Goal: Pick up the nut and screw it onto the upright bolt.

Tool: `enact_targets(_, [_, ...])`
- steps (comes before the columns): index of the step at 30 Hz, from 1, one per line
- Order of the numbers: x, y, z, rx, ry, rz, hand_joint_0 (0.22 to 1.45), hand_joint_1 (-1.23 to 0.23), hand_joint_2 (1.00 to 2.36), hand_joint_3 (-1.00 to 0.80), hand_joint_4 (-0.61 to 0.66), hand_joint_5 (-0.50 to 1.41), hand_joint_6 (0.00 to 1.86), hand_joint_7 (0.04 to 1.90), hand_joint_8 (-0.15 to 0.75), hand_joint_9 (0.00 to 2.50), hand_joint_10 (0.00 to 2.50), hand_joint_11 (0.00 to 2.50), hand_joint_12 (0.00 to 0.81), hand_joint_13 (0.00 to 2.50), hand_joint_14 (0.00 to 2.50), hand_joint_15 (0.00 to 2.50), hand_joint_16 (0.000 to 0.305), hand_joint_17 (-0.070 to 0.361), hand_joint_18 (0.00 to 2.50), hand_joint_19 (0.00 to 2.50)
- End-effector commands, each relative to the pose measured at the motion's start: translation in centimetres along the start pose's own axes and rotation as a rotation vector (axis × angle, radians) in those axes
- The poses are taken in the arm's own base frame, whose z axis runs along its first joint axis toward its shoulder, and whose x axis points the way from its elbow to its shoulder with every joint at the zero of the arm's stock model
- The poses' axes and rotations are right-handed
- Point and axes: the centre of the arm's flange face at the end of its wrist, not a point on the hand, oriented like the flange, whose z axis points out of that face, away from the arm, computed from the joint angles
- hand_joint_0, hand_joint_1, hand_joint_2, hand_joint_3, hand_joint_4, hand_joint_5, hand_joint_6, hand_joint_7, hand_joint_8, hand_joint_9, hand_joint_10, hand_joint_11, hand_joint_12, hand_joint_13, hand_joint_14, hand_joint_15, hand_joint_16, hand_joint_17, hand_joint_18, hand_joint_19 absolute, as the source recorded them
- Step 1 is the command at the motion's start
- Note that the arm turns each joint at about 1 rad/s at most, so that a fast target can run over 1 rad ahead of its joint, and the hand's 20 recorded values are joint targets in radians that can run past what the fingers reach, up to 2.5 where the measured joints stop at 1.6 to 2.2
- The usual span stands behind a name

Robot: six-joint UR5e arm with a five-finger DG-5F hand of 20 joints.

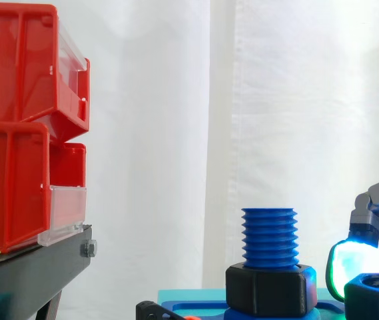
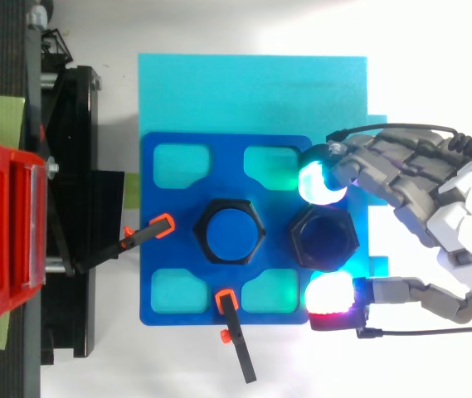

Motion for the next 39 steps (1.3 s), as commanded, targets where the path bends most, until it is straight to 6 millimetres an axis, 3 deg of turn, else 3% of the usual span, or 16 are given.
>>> enact_targets(1, [-0.8, 0.1, 0.2, 0.015, 0.035, 0.004, 0.65, -0.7, 1.0, -0.5, 0.27, -0.12, 0.51, 1.31, 0.31, 0.88, 0.01, 0.27, 0.33, 0.82, 0.01, 0.18, 0.038, 0.086, 0.64, 0.26])
enact_targets(8, [-2.5, -1.1, 0.3, 0.067, 0.118, 0.025, 0.65, -0.69, 1.0, -0.5, 0.27, -0.12, 0.51, 1.31, 0.31, 0.88, 0.01, 0.27, 0.329, 0.82, 0.01, 0.19, 0.038, 0.086, 0.64, 0.27])
enact_targets(12, [-4.0, -1.2, 0.2, 0.057, 0.139, 0.141, 0.65, -0.69, 1.0, -0.5, 0.27, -0.12, 0.51, 1.31, 0.31, 0.89, 0.01, 0.27, 0.331, 0.82, 0.01, 0.19, 0.038, 0.086, 0.64, 0.27])
enact_targets(25, [-10.3, -1.5, 0.3, -0.017, 0.194, 0.196, 0.65, -0.68, 1.0, -0.5, 0.26, -0.12, 0.51, 1.3, 0.309, 0.89, 0.01, 0.27, 0.33, 0.83, 0.01, 0.2, 0.038, 0.086, 0.63, 0.28])
enact_targets(26, [-12.0, -1.8, 0.4, -0.031, 0.195, 0.21, 0.65, -0.68, 1.0, -0.5, 0.27, -0.12, 0.51, 1.3, 0.31, 0.89, 0.01, 0.27, 0.331, 0.83, 0.01, 0.2, 0.038, 0.086, 0.63, 0.28])
enact_targets(27, [-12.4, -1.9, 0.5, -0.037, 0.195, 0.215, 0.65, -0.68, 1.0, -0.5, 0.26, -0.12, 0.51, 1.3, 0.31, 0.88, 0.01, 0.28, 0.332, 0.83, 0.01, 0.19, 0.038, 0.086, 0.63, 0.28])
enact_targets(32, [-15.0, -2.1, 1.5, -0.08, 0.173, 0.283, 0.65, -0.68, 1.0, -0.5, 0.27, -0.12, 0.52, 1.3, 0.309, 0.89, 0.01, 0.27, 0.332, 0.83, 0.01, 0.19, 0.038, 0.086, 0.63, 0.28])
enact_targets(33, [-16.3, -1.5, 2.8, -0.119, 0.143, 0.341, 0.65, -0.67, 1.0, -0.5, 0.27, -0.12, 0.52, 1.3, 0.31, 0.88, 0.01, 0.28, 0.33, 0.83, 0.01, 0.19, 0.038, 0.086, 0.63, 0.28])
enact_targets(39, [-18.2, -0.3, 5.0, -0.229, 0.044, 0.344, 0.65, -0.67, 1.0, -0.5, 0.26, -0.12, 0.52, 1.3, 0.312, 0.89, 0.01, 0.28, 0.333, 0.83, 0.01, 0.19, 0.038, 0.086, 0.63, 0.28])
